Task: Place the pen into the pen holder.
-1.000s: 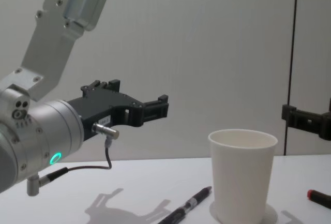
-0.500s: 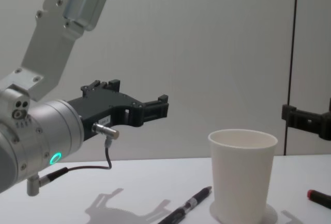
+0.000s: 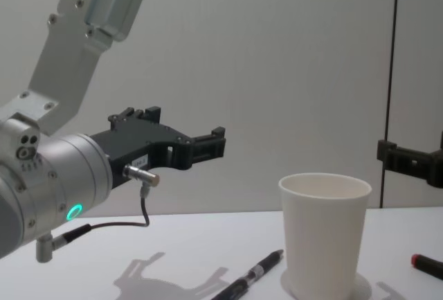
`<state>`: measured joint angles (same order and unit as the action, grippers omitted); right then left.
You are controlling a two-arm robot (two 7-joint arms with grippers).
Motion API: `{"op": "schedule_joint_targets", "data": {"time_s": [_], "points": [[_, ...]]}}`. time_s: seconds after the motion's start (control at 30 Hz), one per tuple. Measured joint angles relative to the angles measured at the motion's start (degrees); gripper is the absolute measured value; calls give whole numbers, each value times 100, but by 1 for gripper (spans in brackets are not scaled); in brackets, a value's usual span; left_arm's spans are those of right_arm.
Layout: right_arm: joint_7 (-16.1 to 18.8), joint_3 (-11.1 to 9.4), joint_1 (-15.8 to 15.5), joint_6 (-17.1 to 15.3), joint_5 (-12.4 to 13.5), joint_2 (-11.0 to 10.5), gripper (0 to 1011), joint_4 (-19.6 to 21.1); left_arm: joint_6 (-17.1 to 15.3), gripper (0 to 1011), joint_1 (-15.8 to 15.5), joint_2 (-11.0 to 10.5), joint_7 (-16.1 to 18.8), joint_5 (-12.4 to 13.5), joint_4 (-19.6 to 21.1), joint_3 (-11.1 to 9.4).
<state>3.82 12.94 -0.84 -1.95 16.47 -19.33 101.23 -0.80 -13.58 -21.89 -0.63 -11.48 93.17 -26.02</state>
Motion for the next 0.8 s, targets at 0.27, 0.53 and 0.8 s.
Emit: {"op": "schedule_joint_targets", "data": {"time_s": [0.27, 0.53, 0.8], "points": [[0, 0, 0, 0, 0, 0, 1001, 0, 0, 1001, 0, 0, 0, 0, 0, 0], [0, 0, 0, 0, 0, -1, 1001, 0, 0, 1001, 0, 0, 0, 0, 0, 0], [0, 0, 0, 0, 0, -1, 1001, 0, 0, 1001, 0, 0, 0, 0, 0, 0]]}}
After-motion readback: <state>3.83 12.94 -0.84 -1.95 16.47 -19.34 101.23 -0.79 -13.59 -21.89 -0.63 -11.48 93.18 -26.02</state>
